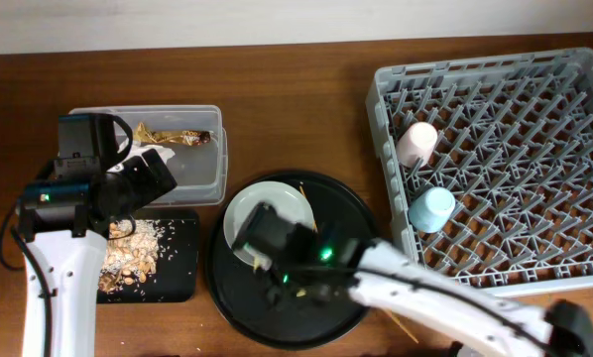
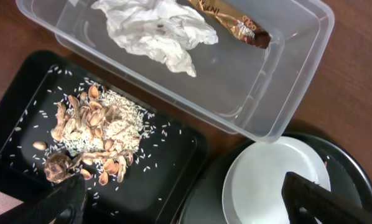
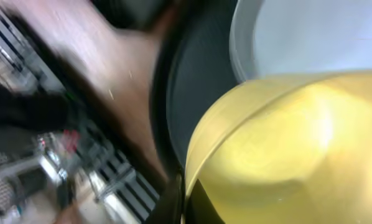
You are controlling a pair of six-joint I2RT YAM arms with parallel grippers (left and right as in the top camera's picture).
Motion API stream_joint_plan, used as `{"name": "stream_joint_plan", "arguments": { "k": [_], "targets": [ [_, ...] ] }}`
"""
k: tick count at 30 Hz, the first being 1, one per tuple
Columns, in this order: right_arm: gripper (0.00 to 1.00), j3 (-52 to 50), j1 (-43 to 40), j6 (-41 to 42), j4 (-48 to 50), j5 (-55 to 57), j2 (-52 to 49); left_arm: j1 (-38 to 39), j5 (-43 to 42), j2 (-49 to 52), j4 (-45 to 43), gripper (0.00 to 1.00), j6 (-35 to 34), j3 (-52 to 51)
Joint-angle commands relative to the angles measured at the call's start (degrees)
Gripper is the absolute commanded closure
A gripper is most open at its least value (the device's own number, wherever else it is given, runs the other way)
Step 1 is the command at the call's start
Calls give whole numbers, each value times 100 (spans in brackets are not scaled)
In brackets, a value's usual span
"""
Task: Sort waste into correct bins and load items into the dishwasher rack
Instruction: 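Lift the yellow bowl and set it in the rack's back row, then grasp a wooden chopstick on the tray with the right gripper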
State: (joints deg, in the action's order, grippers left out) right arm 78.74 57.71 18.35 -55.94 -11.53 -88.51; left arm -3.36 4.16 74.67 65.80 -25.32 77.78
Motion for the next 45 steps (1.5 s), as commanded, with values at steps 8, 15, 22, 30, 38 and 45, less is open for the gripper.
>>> {"name": "stream_joint_plan", "arguments": {
  "k": [8, 15, 22, 30, 38, 45],
  "targets": [
    [96, 1508, -7893, -2715, 1620, -6870, -1366, -20, 83, -33, -11, 1, -33, -7],
    [92, 1508, -8653, -1600, 3027, -7740, -3836, -20, 83, -33, -11, 1, -33, -7],
    [1, 1521, -10312, 87, 2616, -7573, -3694, -20, 83, -33, -11, 1, -33, -7],
    [2, 1519, -7488, -1652, -1910, -444, 918, -20, 83, -33, -11, 1, -33, -7],
    [58, -809, -3064, -1596, -2306, 426, 658, -20, 83, -33, -11, 1, -33, -7],
    [58, -2490, -2804, -1298, -708, -234, 210, -20, 83, -33, -11, 1, -33, -7]
  ]
}}
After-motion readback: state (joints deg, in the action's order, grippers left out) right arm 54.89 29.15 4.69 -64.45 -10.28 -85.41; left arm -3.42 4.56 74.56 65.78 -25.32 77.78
